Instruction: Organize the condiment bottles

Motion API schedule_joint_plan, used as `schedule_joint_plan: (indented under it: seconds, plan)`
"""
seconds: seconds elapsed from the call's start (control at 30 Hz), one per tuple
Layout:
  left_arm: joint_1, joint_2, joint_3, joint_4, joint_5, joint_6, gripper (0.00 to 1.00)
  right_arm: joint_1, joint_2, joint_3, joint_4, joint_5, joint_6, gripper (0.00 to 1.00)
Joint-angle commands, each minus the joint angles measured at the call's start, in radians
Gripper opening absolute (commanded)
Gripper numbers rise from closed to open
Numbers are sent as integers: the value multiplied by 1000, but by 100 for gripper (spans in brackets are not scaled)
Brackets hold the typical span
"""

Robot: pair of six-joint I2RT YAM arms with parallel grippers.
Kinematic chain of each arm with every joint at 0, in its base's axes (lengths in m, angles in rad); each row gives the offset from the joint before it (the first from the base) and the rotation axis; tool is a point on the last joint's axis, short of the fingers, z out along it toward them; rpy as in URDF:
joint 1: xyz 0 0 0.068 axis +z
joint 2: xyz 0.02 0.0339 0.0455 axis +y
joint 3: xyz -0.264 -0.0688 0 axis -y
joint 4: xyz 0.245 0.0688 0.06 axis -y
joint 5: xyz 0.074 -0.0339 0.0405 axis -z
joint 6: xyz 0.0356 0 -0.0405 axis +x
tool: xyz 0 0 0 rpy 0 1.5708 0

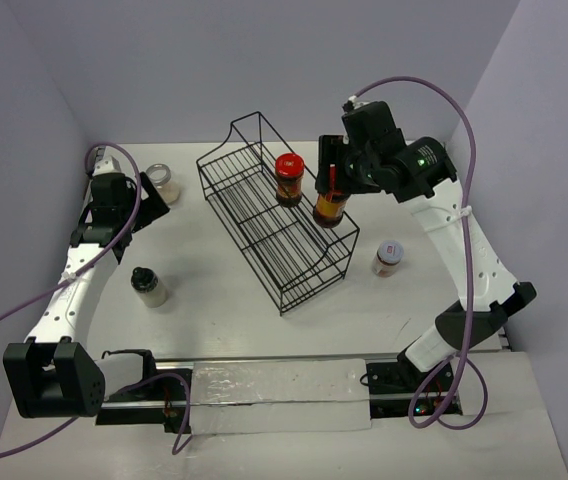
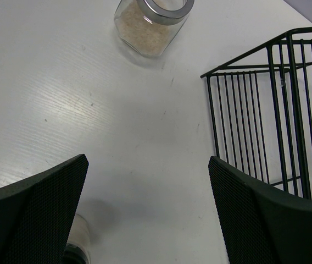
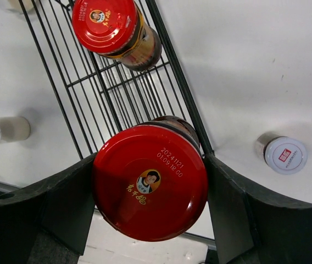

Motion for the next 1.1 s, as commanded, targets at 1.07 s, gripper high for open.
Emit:
schedule_joint_plan:
  seconds: [1.07]
  plan:
    - [-10,7,22,8,-4,4,100,60,-32,-270,266,60,59,15]
